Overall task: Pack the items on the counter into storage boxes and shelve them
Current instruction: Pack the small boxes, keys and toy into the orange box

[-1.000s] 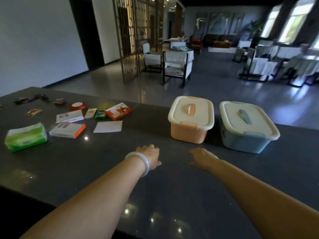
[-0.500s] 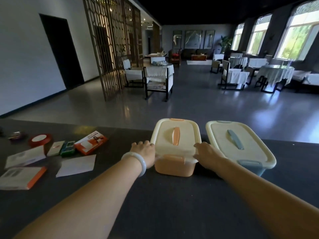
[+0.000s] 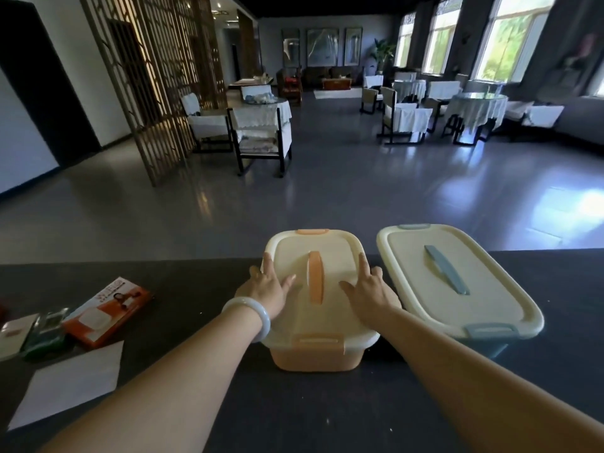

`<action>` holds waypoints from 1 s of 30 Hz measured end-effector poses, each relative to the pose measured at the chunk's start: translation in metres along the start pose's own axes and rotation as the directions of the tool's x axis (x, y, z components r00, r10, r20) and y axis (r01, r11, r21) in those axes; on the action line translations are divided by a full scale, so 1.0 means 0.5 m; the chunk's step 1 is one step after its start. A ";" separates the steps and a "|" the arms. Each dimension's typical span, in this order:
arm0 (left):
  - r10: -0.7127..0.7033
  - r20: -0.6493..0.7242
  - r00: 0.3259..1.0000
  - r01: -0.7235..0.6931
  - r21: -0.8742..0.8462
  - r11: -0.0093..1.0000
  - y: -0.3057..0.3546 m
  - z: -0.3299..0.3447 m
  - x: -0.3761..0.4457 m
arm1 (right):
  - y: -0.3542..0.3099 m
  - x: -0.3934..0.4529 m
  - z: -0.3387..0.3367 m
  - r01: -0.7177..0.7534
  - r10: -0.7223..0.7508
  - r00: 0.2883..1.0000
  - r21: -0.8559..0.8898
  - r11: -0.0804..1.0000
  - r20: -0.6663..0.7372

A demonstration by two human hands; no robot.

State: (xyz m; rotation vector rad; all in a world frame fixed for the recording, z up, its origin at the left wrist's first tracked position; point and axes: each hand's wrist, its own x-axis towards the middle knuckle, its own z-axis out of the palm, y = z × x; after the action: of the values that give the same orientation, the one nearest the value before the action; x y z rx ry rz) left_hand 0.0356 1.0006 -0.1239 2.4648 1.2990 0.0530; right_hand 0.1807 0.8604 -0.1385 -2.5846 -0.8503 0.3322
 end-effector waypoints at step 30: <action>-0.117 0.039 0.992 0.120 -0.073 0.990 -0.185 0.022 -0.322 | -0.023 -0.351 0.064 -0.046 0.048 0.999 0.077 0.996 -0.014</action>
State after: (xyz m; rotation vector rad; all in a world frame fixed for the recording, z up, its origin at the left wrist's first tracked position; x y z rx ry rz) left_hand -0.1289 0.9155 -0.1435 2.3107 1.4000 0.0289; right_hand 0.0258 0.7715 -0.1450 -2.5362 -0.7575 0.3506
